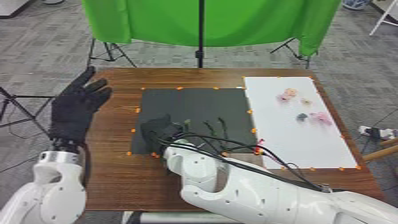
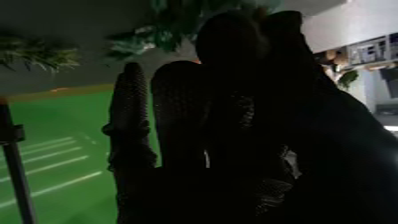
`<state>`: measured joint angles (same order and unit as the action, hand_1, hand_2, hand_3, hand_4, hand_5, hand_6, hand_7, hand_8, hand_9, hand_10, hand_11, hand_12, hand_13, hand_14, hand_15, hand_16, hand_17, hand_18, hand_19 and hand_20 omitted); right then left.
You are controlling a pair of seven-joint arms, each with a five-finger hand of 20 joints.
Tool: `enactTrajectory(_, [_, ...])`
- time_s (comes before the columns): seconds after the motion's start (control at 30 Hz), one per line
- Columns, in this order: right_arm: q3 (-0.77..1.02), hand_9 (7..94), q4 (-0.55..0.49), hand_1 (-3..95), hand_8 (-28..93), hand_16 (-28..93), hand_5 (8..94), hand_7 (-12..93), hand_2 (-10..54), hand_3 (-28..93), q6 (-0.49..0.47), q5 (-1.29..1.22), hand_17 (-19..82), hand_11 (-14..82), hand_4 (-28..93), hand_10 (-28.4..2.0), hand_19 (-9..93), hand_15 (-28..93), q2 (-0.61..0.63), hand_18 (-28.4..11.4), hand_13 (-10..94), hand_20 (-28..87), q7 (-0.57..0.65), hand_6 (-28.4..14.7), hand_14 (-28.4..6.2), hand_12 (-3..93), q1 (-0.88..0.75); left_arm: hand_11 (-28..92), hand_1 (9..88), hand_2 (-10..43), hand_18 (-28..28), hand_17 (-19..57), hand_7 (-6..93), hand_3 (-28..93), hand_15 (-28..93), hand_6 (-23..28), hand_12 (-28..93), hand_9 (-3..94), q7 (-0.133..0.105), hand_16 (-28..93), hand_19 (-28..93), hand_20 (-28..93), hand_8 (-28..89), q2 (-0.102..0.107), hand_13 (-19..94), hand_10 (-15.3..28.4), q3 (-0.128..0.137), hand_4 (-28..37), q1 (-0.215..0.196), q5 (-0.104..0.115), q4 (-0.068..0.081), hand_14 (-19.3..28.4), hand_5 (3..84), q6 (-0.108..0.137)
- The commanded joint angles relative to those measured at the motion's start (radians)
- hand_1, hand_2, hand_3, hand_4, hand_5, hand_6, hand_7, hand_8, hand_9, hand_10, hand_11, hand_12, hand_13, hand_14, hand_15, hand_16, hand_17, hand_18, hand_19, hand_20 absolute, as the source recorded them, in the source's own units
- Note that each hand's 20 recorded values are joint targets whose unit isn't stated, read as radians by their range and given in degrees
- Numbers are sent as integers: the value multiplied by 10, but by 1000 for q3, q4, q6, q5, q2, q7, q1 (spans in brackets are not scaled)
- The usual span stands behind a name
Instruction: Arrange flowers
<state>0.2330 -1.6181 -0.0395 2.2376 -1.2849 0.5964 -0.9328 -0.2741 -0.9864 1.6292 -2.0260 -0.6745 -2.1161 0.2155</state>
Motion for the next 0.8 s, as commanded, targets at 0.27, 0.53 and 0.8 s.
enactTrajectory(0.27, [-40, 789, 23, 464, -140, 233, 686, 165, -95, 652, 130, 95, 196, 492, -283, -84, 737, 777, -13, -231, 676, 397, 106, 50, -78, 253, 30, 247, 227, 59, 284, -78, 74, 818, 578, 88, 107, 337, 56, -111, 578, 0, -74, -15, 213, 204, -12, -273, -11, -1, 22, 278, 366, -8])
enactTrajectory(0.53, [-9, 778, -12, 438, -137, 236, 620, 154, -95, 624, 130, 48, 199, 526, -283, -99, 755, 785, -4, -244, 676, 387, 40, 39, -88, 226, 40, 248, 228, 60, 284, -79, 75, 816, 579, 88, 107, 337, -62, -111, 578, 0, -75, 24, 212, 203, 16, -273, -114, 52, -18, 278, 366, 57])
enactTrajectory(0.8, [88, 760, -79, 377, -131, 241, 594, 143, -95, 603, 120, 6, 185, 541, -283, -109, 751, 794, 45, -255, 663, 395, 22, 28, -95, 229, 9, 247, 227, 60, 284, -78, 74, 817, 578, 88, 107, 337, -119, -111, 578, 0, -75, 10, 212, 203, 53, -274, -196, 90, -26, 277, 366, 79])
